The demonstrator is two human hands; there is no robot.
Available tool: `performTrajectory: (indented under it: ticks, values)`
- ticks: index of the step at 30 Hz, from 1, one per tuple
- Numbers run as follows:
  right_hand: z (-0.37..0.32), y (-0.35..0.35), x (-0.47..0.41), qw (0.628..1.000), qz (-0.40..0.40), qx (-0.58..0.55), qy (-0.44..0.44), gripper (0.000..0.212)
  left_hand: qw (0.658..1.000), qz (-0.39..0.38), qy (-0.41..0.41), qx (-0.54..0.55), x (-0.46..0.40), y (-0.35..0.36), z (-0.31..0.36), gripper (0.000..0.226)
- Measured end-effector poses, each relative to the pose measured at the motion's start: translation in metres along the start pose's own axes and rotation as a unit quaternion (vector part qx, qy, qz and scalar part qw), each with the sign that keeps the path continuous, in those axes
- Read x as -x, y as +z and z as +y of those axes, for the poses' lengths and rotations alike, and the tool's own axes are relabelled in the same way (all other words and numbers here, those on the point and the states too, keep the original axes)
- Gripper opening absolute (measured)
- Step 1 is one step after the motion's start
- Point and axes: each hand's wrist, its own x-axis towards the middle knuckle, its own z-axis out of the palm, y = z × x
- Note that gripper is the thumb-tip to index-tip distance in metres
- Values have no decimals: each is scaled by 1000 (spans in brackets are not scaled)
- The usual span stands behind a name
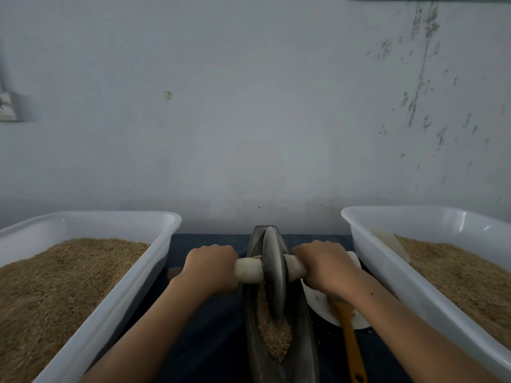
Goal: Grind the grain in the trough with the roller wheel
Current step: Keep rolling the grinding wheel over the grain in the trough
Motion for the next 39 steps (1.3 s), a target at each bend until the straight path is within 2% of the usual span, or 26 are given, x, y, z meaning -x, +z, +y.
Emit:
performTrajectory:
  ticks: [3, 6, 10, 15, 18, 21, 25, 28, 32, 36, 39]
  values:
    - [-2, 6, 1, 997, 77, -10, 18, 13, 996, 93, -8, -12, -2, 5, 5, 24]
    - [-3, 10, -1, 994, 107, -8, 22, 20, 992, 122, -8, -1, -3, 8, 5, 21]
    - [-3, 1, -1, 999, 44, 0, 15, 16, 997, 72, 4, -8, -2, 6, 1, 26]
    - [2, -12, 4, 996, -91, -5, -14, 22, 998, -62, 24, 14, 1, -2, -2, 43]
    - [3, -12, 3, 994, -112, -11, -12, 23, 997, -68, 26, 13, 0, -2, -3, 42]
    - [2, -5, 2, 998, -56, -5, -4, 21, 1000, -23, 16, 6, -1, 0, -2, 36]
    - [-2, 5, 1, 998, 60, -4, 21, 19, 995, 99, 3, 1, -3, 7, 0, 22]
    - [-4, 8, -2, 996, 88, 12, 20, 22, 992, 126, -3, 15, -2, 11, -1, 19]
    - [2, -1, 1, 1000, 9, -8, -3, 24, 997, 76, 19, -8, -3, 7, -2, 27]
    - [6, -13, 4, 994, -101, -18, -26, 25, 998, -46, 29, 8, -4, -1, -5, 41]
    - [4, -14, 4, 995, -88, 7, -34, 20, 994, -96, 21, 41, -3, -2, -7, 43]
